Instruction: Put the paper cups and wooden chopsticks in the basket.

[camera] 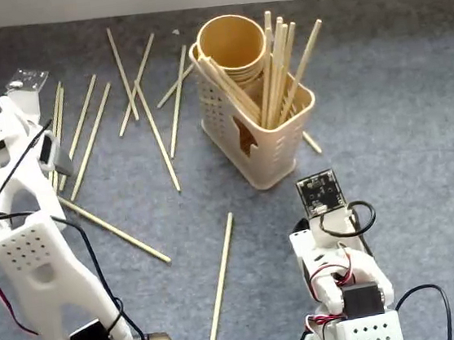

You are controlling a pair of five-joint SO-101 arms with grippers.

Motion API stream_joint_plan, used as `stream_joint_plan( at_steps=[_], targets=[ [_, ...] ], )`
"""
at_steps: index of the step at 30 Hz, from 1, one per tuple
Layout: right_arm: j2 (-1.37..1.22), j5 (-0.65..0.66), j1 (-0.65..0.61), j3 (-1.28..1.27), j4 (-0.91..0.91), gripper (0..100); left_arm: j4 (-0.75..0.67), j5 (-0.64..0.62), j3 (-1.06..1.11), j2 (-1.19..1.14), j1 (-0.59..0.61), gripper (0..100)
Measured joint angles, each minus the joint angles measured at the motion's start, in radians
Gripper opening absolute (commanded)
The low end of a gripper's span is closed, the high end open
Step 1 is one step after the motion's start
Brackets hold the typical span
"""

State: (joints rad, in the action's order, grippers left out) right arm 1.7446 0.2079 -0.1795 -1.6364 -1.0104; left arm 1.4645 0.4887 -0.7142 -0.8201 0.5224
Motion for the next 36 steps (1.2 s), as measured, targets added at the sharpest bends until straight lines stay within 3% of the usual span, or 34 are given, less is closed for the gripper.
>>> stream_joint_plan(
  at_steps=[11,18,29,36],
  targets=[
    [0.0,0.0,0.0,0.0,0.0,27.5,0.124,0.006,-0.391,-0.29,0.0,23],
    [0.0,0.0,0.0,0.0,0.0,27.5,0.169,0.005,-0.502,-0.373,-0.012,0],
    [0.0,0.0,0.0,0.0,0.0,27.5,0.207,0.005,-0.56,-0.381,-0.014,0],
    [0.0,0.0,0.0,0.0,0.0,27.5,0.298,-0.035,-0.756,-0.359,-0.008,0]
  ],
)
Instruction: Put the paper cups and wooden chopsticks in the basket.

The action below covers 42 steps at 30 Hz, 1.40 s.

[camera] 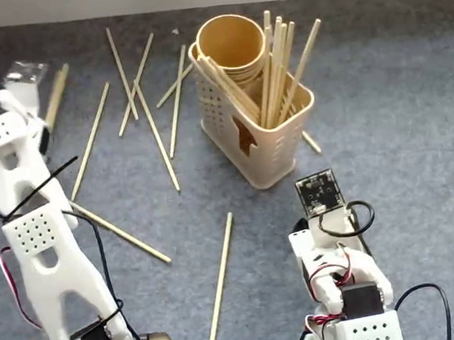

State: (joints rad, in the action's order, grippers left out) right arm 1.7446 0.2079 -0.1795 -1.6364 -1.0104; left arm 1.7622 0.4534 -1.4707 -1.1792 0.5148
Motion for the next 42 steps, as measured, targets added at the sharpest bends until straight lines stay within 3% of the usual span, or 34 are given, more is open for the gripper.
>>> stream_joint_plan(
  at_steps=[4,9,16,23,31,42],
  targets=[
    [0.0,0.0,0.0,0.0,0.0,27.5,0.003,-0.075,-0.055,0.137,-0.048,0],
    [0.0,0.0,0.0,0.0,0.0,27.5,0.003,-0.206,-0.068,0.361,-0.192,0],
    [0.0,0.0,0.0,0.0,0.0,27.5,-0.005,-0.353,-0.075,0.678,-0.543,0],
    [0.0,0.0,0.0,0.0,0.0,27.5,-0.207,-0.42,-0.069,0.729,-0.865,0],
    [0.0,0.0,0.0,0.0,0.0,27.5,-0.284,-0.618,-0.068,0.703,-0.974,0],
    [0.0,0.0,0.0,0.0,0.0,27.5,-0.284,-0.637,-0.068,0.621,-1.034,0]
  ],
)
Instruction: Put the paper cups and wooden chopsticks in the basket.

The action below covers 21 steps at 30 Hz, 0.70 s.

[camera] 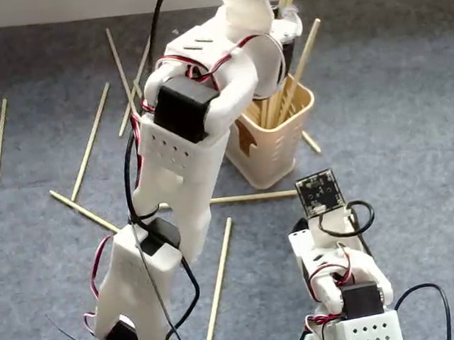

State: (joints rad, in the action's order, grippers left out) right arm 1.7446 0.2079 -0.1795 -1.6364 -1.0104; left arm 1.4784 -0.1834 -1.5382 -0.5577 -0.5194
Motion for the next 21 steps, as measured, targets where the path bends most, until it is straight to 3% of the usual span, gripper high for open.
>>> stream_joint_plan(
  at_steps=[7,21],
  targets=[
    [0.0,0.0,0.0,0.0,0.0,27.5,0.0,0.002,0.005,-0.023,0.0,8],
    [0.0,0.0,0.0,0.0,0.0,27.5,0.0,0.002,0.006,-0.091,0.002,9]
  ],
)
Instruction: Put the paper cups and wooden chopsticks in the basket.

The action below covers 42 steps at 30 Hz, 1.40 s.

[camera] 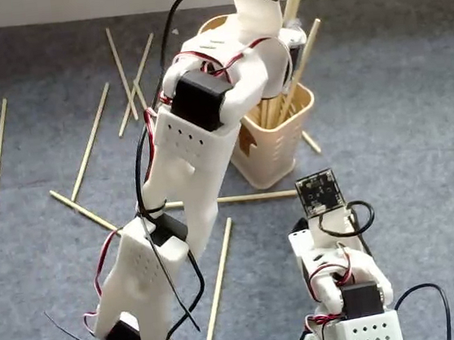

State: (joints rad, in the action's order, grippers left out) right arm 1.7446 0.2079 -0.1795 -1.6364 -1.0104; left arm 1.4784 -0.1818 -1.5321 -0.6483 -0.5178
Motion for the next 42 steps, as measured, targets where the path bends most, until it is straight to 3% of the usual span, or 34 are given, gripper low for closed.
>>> stream_joint_plan(
  at_steps=[13,18,24,36,42],
  targets=[
    [0.0,0.0,0.0,0.0,0.0,27.5,0.003,0.0,0.0,-0.005,0.0,9],
    [0.0,0.0,0.0,0.0,0.0,27.5,0.003,0.0,0.0,-0.055,0.003,18],
    [0.0,0.0,0.0,0.0,0.0,27.5,0.003,0.0,0.0,-0.072,0.02,18],
    [0.0,0.0,0.0,0.0,0.0,27.5,0.075,0.0,-0.074,-0.077,0.164,18],
    [0.0,0.0,0.0,0.0,0.0,27.5,0.143,0.0,-0.074,0.021,0.31,18]
  ],
)
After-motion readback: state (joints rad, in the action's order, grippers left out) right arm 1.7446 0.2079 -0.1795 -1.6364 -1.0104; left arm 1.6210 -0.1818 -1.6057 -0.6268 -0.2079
